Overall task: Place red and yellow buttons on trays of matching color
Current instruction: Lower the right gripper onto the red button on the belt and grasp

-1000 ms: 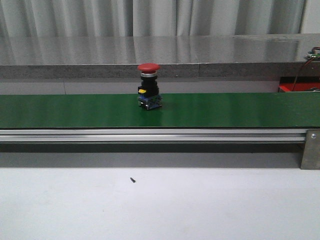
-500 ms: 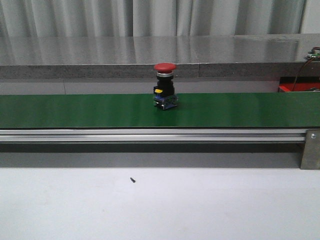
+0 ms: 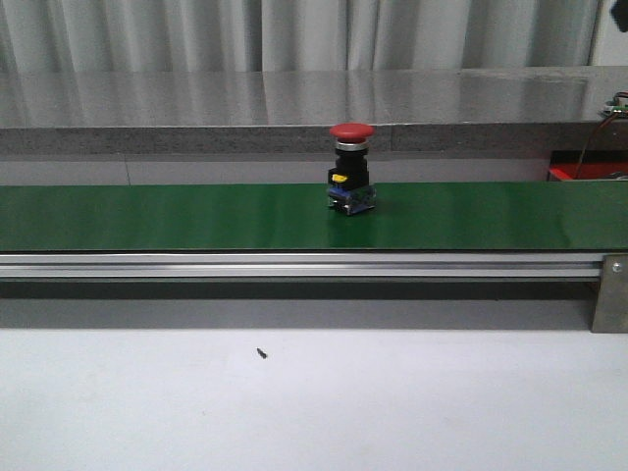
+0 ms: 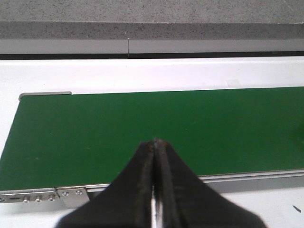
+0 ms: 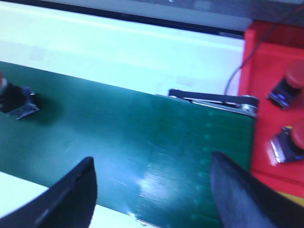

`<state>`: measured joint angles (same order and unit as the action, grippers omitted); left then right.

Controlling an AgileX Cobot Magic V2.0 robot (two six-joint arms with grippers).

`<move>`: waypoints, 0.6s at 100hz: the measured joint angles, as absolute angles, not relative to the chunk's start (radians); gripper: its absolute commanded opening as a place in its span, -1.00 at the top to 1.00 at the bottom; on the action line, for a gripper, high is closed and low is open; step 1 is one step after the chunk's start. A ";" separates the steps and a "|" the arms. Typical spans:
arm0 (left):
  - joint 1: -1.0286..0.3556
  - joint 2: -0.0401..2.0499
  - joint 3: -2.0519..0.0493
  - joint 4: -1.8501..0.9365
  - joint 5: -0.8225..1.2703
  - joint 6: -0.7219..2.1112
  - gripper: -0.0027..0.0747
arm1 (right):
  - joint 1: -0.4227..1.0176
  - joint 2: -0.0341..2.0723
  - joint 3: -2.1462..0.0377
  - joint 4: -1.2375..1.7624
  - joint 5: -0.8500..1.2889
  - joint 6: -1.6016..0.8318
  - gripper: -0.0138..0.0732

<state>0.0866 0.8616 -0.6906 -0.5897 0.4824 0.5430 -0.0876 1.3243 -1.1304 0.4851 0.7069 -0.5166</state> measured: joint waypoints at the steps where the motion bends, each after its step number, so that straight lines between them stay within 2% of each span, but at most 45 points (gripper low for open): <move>1: 0.087 0.862 -0.691 -0.590 0.482 0.543 0.98 | -0.077 1.329 -1.135 0.485 0.707 -0.517 -0.49; 26: 0.087 0.862 -0.691 -0.590 0.482 0.543 0.98 | 0.068 1.464 -1.175 0.468 0.694 -0.523 -0.49; 60: 0.087 0.862 -0.691 -0.590 0.482 0.543 0.98 | 0.190 1.619 -1.229 0.439 0.676 -0.528 -0.49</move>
